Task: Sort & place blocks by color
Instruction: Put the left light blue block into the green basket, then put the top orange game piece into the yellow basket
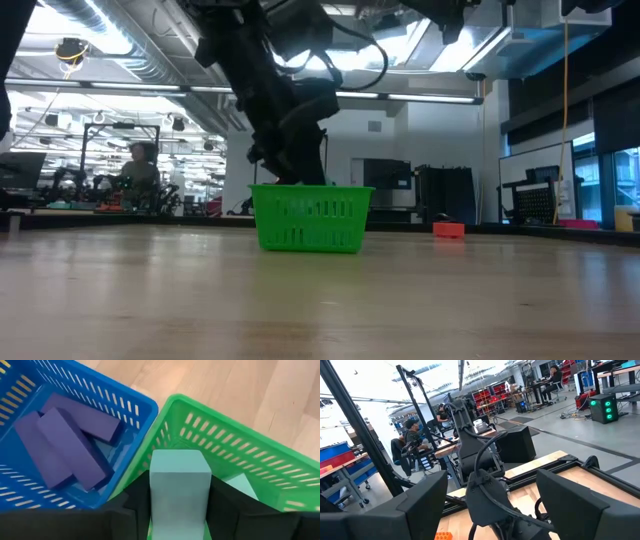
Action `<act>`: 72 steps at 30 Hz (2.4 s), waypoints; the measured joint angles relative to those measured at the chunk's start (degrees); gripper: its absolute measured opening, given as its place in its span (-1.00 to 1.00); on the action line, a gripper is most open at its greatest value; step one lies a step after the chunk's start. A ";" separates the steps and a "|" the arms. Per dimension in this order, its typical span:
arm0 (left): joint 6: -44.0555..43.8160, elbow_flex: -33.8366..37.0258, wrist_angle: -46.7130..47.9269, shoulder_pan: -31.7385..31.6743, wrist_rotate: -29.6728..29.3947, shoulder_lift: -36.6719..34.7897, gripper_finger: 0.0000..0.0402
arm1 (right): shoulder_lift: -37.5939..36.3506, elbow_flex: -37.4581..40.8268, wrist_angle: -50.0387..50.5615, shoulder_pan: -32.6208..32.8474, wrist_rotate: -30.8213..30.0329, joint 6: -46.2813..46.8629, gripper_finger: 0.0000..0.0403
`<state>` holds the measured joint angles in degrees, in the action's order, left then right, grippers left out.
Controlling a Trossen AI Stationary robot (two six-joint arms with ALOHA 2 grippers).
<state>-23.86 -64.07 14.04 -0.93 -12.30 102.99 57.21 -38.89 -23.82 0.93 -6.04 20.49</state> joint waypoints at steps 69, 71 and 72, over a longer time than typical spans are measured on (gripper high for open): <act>7.87 35.52 -50.94 4.70 -3.28 -49.49 0.11 | 0.04 -0.02 -0.12 0.02 -0.36 -1.31 0.53; 7.87 35.52 -50.93 4.70 -3.30 -49.49 0.11 | 0.04 -0.02 -0.08 0.02 -1.15 -1.31 0.53; 7.87 35.52 -50.94 4.70 -3.30 -49.48 0.11 | 0.04 -0.02 -0.02 0.02 -1.58 -1.31 0.53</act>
<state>-15.99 -28.56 -36.90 3.77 -15.59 53.50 57.25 -38.92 -23.84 0.95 -7.62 19.18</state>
